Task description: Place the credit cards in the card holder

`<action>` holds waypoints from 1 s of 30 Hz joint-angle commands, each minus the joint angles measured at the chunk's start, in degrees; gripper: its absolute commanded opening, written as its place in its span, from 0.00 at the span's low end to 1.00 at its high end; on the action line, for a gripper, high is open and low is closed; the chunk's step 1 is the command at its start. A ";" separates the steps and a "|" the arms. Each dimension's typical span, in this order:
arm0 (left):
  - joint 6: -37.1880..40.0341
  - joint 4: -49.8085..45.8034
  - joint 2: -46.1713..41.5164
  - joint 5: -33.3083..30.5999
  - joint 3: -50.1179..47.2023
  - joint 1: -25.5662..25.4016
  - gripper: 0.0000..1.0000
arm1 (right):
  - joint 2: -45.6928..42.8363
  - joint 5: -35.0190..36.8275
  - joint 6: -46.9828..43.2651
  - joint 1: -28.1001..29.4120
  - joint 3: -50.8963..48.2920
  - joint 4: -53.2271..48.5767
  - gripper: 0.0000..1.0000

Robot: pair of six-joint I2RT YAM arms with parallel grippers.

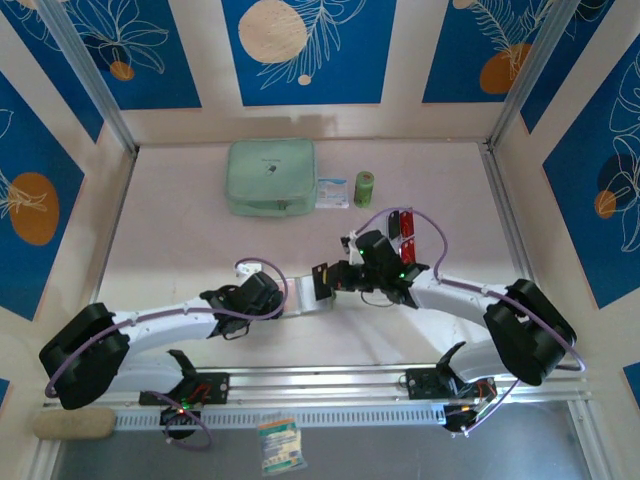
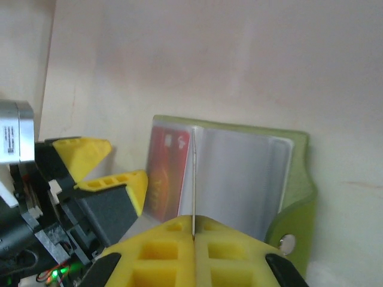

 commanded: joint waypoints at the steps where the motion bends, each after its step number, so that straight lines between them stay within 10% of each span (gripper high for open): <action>1: -0.93 -1.68 -0.01 -1.07 0.94 0.45 0.95 | 0.97 1.84 5.18 1.96 -2.67 14.76 0.00; 30: -1.19 -3.13 -0.20 -1.78 0.68 0.37 0.95 | 13.59 6.92 8.85 6.71 -4.66 27.83 0.00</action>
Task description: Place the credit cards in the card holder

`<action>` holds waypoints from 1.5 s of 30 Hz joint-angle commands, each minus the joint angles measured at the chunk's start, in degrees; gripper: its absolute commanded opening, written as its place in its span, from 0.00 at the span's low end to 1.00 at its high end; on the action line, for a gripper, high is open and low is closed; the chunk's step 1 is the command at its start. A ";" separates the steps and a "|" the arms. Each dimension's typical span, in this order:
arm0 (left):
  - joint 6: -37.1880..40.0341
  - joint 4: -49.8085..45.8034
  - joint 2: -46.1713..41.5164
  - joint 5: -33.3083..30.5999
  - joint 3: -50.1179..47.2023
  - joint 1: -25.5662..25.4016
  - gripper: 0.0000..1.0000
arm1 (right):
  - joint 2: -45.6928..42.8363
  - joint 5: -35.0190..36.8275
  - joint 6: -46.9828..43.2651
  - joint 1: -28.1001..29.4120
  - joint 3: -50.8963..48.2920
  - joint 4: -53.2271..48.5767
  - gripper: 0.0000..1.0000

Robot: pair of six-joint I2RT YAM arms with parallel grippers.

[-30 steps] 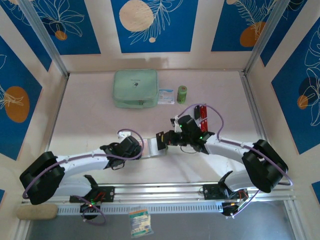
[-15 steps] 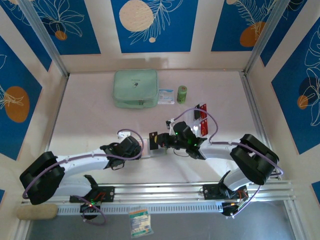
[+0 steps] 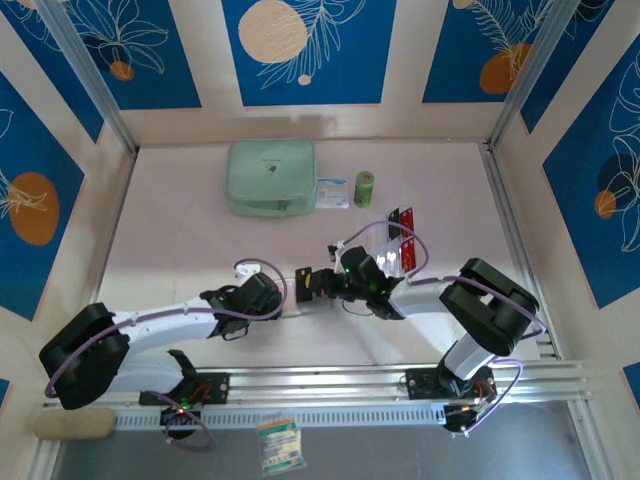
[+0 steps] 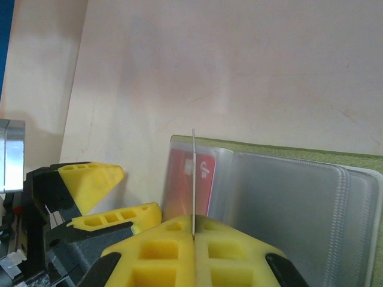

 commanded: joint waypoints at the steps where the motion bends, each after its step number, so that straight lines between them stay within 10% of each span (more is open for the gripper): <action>1: -0.30 -1.82 -0.26 -1.54 0.65 0.42 0.95 | 0.88 1.09 0.65 0.42 -0.97 2.94 0.00; 45: -0.30 -1.92 -0.86 -1.40 1.16 0.42 0.95 | 6.22 -0.86 4.01 0.57 -2.31 8.85 0.00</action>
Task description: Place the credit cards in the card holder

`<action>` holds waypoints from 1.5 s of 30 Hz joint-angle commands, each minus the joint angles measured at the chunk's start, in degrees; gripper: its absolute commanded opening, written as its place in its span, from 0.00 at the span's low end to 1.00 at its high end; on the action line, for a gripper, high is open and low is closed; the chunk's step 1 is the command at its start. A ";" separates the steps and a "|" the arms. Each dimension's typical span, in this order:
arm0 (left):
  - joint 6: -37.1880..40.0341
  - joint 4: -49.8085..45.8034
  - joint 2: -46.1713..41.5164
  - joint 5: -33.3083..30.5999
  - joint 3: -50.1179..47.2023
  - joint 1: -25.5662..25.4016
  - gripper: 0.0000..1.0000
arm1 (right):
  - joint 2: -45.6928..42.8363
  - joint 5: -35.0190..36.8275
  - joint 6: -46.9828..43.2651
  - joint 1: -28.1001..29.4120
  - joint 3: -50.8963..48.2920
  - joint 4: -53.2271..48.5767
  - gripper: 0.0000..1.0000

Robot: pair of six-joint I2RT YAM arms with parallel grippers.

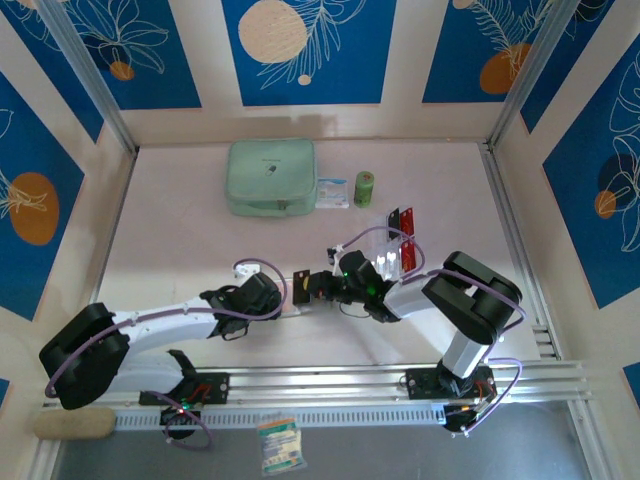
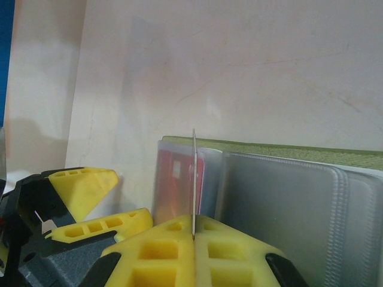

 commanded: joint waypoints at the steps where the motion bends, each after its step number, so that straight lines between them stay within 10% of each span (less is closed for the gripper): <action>1: -0.30 -1.67 -1.04 -0.88 1.33 0.43 0.95 | 0.59 -0.36 0.17 0.35 -1.23 0.70 0.00; 45: -0.56 -2.60 4.69 -0.77 3.76 0.43 0.95 | -1.82 -4.19 -0.58 -3.15 -0.99 0.89 0.00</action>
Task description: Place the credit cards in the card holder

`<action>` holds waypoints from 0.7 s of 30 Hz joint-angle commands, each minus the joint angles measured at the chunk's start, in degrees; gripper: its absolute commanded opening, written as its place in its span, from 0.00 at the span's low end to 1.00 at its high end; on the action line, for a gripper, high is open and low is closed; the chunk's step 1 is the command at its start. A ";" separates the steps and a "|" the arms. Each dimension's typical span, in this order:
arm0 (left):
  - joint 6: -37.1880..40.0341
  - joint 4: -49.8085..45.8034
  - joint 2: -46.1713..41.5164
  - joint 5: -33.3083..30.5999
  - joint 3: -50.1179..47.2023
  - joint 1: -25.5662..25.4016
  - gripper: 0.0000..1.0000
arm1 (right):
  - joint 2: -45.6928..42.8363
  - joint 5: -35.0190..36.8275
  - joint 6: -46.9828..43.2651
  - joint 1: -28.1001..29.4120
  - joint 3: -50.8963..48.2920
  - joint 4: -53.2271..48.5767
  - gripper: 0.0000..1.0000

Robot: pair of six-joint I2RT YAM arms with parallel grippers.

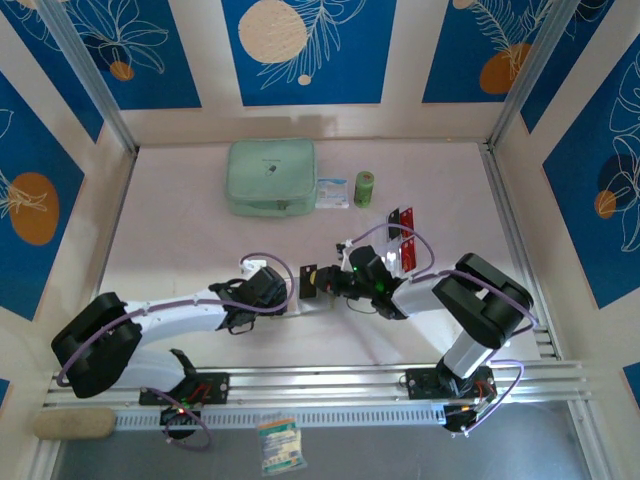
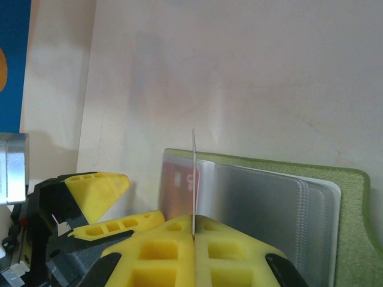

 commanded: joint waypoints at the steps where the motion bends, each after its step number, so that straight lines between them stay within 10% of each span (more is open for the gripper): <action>1: -0.58 -1.58 -0.18 -1.41 -0.75 0.41 0.95 | 1.29 -1.06 -0.71 0.81 0.61 1.55 0.00; 21: -0.79 -1.23 -0.92 -1.45 -1.32 0.40 0.95 | 3.38 -0.89 0.85 1.87 0.64 4.10 0.00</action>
